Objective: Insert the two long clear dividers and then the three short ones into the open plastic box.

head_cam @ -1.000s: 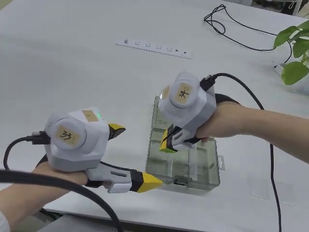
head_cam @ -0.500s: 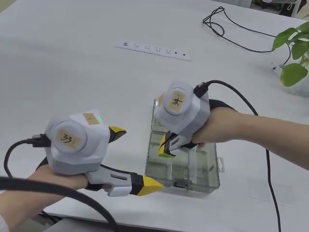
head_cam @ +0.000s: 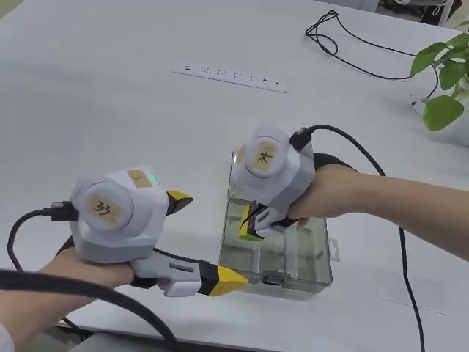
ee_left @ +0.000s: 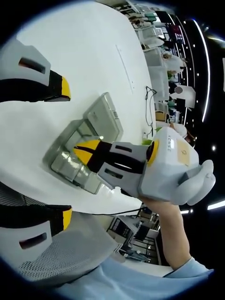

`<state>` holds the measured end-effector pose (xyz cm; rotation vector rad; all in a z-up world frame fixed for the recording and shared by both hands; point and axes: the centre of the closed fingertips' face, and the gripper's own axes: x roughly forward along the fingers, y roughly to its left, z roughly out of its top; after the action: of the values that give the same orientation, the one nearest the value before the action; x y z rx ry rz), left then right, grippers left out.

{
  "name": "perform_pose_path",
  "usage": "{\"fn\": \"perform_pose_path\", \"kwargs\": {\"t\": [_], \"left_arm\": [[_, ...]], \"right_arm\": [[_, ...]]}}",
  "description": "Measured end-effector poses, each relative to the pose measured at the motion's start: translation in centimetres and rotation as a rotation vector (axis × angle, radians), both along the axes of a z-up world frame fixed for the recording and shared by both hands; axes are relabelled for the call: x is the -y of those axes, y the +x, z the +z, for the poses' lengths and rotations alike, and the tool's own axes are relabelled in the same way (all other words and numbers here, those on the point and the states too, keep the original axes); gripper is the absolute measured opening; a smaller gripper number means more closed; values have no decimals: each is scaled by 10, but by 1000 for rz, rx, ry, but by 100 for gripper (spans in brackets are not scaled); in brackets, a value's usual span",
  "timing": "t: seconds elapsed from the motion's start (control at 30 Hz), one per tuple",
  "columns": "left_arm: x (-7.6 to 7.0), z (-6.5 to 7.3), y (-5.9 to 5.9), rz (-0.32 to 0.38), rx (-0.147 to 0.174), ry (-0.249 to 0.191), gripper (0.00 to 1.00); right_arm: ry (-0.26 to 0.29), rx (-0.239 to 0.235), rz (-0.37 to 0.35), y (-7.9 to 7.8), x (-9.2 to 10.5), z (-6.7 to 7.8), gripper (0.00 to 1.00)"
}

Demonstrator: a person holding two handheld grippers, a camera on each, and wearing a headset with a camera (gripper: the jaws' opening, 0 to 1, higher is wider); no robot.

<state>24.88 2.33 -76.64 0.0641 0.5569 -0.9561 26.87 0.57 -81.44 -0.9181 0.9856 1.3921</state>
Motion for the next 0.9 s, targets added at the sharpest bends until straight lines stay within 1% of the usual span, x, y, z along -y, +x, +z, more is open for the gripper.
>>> {"fn": "perform_pose_path", "kwargs": {"t": [0.23, 0.3, 0.37, 0.4, 0.47, 0.53, 0.57, 0.6, 0.67, 0.7, 0.77, 0.8, 0.83, 0.9], "left_arm": [[-1, 1, 2, -1, 4, 3, 93], [-1, 1, 2, 0, 3, 2, 93], [-1, 1, 2, 0, 3, 3, 93], [-1, 1, 1, 0, 3, 4, 93], [-2, 1, 1, 1, 3, 3, 93], [-2, 1, 1, 3, 2, 3, 93], [-3, 0, 0, 3, 0, 6, 93], [-3, 0, 0, 2, 0, 7, 93], [-3, 0, 0, 1, -1, 7, 93], [-3, 0, 0, 1, -2, 6, 93], [-2, 0, 0, 0, -2, 6, 93], [-2, 0, 0, -1, -3, 7, 94], [-2, 0, 0, -3, -2, 7, 94], [-1, 1, 0, -5, 0, 7, 94]], "right_arm": [[-5, -5, -3, -1, 0, 0, 3], [-5, -9, -16, -1, 0, 0, 3], [-8, -14, -9, -2, 1, -1, 5], [-6, -16, -9, -3, 1, -1, 7], [14, -21, -9, -6, 0, 0, 14], [34, -29, -24, -7, -1, 3, 19], [55, -30, -27, -7, -3, 5, 23], [58, -33, -31, -8, -2, 6, 25], [66, -36, -32, -9, -2, 9, 26], [85, -33, -21, -10, -3, 11, 28], [91, -25, -23, -10, -2, 12, 38], [104, -13, -21, -9, -2, 13, 43], [128, 5, 1, -9, -4, 16, 49], [130, -1, -3, -11, -1, 17, 58]]}}
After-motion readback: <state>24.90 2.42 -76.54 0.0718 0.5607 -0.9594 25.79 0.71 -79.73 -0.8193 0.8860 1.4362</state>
